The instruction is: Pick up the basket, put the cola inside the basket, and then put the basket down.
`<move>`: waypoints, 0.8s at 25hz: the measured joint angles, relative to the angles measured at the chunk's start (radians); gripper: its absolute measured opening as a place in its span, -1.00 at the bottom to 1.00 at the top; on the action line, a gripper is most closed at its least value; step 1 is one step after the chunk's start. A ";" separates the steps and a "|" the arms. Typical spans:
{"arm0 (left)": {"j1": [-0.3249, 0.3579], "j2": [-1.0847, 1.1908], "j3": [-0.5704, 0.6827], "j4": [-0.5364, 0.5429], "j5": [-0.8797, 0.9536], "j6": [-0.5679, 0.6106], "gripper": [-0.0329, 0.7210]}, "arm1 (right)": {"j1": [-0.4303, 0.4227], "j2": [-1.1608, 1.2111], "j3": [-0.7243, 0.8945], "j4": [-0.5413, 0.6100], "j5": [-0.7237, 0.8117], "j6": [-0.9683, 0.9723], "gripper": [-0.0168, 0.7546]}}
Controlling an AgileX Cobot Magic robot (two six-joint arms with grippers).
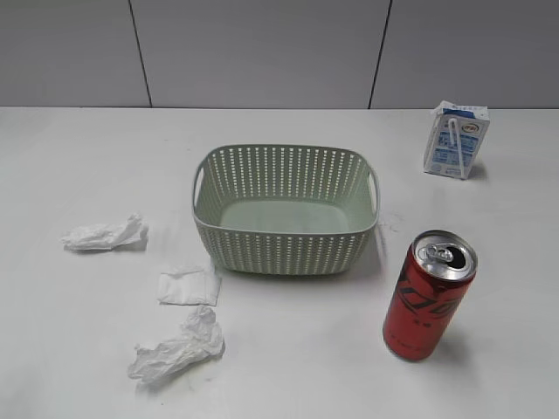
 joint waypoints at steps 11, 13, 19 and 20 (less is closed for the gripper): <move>0.000 0.591 -0.269 -0.045 -0.167 0.000 0.61 | 0.000 0.000 0.000 0.000 0.000 0.001 0.44; -0.004 0.692 -0.349 -0.046 -0.135 0.000 0.61 | 0.000 0.000 0.000 0.000 0.000 0.001 0.44; -0.105 0.986 -0.568 -0.052 -0.025 0.011 0.61 | 0.000 0.000 0.000 0.000 0.000 0.001 0.44; -0.131 1.034 -0.598 -0.053 -0.013 0.013 0.61 | 0.000 0.000 0.000 0.000 0.000 0.002 0.44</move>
